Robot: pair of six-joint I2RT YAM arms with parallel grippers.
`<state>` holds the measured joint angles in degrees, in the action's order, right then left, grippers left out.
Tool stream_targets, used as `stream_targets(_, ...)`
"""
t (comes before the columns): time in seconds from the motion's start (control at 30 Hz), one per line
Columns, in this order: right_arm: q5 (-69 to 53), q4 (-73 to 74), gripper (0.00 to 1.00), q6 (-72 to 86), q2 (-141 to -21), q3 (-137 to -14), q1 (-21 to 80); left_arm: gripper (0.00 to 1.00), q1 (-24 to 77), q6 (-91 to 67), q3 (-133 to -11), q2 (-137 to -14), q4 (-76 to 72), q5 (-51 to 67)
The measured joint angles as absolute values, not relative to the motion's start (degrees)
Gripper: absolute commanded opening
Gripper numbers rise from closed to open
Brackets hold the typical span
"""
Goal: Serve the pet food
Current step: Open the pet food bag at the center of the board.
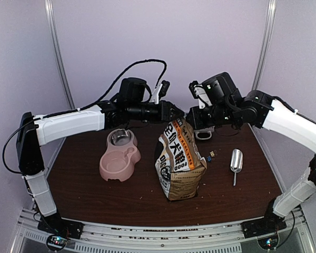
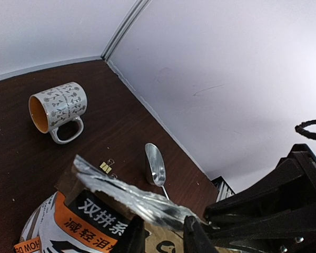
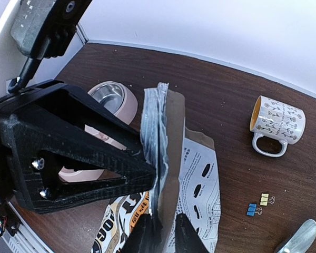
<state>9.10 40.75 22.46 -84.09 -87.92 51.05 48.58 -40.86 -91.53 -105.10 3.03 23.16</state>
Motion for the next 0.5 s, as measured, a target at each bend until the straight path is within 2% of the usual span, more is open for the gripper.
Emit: stream_targets(0.5,9.0,40.8,0.2,22.9,-83.1,-87.9,51.0,0.28,48.6,-40.9,-91.6,-105.1,2.6,23.2)
